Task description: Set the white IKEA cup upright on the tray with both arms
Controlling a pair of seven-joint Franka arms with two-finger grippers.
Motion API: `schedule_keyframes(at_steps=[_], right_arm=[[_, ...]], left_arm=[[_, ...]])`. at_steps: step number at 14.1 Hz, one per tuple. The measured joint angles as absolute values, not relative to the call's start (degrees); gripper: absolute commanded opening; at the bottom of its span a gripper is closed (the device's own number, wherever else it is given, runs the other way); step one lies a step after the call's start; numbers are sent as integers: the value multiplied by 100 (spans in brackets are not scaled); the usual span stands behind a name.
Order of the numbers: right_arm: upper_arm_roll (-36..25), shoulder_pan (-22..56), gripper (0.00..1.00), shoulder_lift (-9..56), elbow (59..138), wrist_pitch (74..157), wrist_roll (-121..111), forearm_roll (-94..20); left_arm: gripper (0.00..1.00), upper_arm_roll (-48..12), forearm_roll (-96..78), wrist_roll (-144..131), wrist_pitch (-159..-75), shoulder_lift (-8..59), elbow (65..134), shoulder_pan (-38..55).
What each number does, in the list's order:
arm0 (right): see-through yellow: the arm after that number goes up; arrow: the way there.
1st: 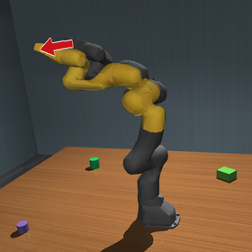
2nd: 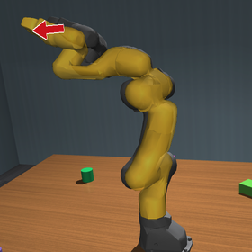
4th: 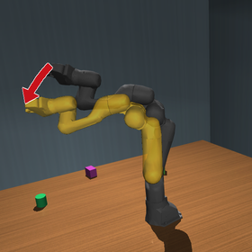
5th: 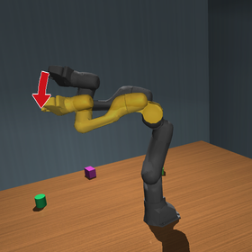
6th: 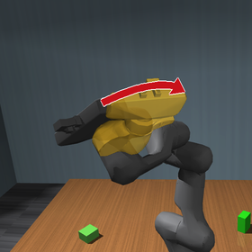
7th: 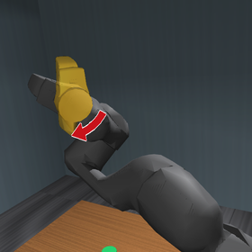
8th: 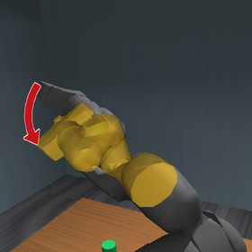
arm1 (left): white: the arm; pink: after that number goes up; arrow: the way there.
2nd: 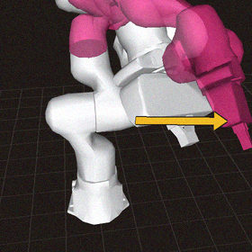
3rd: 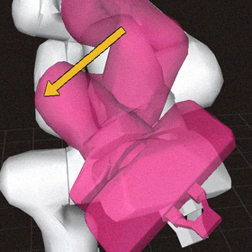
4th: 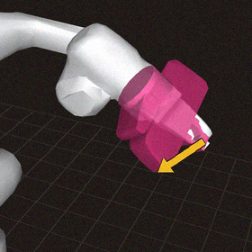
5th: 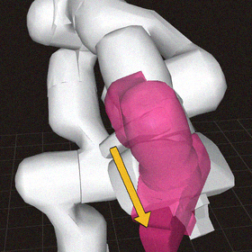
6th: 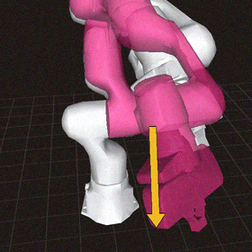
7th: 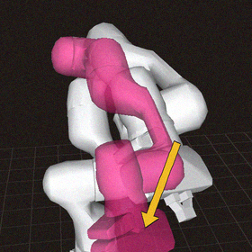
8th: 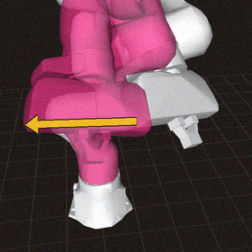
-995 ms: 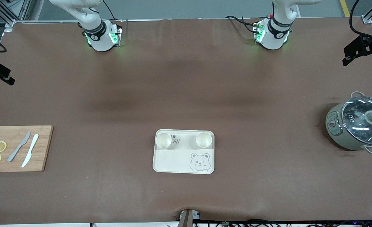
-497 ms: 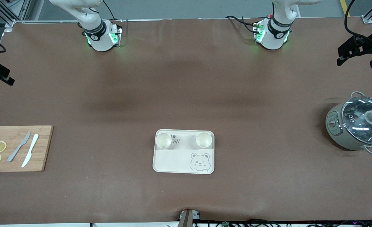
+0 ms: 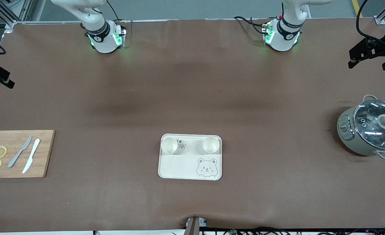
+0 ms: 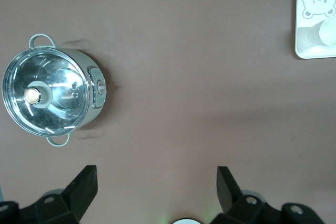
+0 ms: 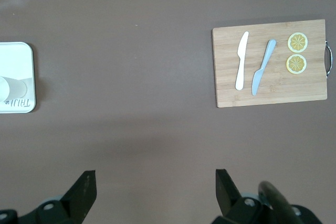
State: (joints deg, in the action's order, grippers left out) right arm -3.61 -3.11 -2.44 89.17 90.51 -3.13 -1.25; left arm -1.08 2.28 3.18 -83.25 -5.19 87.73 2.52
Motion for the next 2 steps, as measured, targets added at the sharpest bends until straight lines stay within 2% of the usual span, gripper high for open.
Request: schedule_keyframes(at_steps=[2], right_arm=[[-363,-317,100,-243,8917,9050,-313,-125]], left_arm=[[100,-108,228,318,-8325,-519,8773,252]])
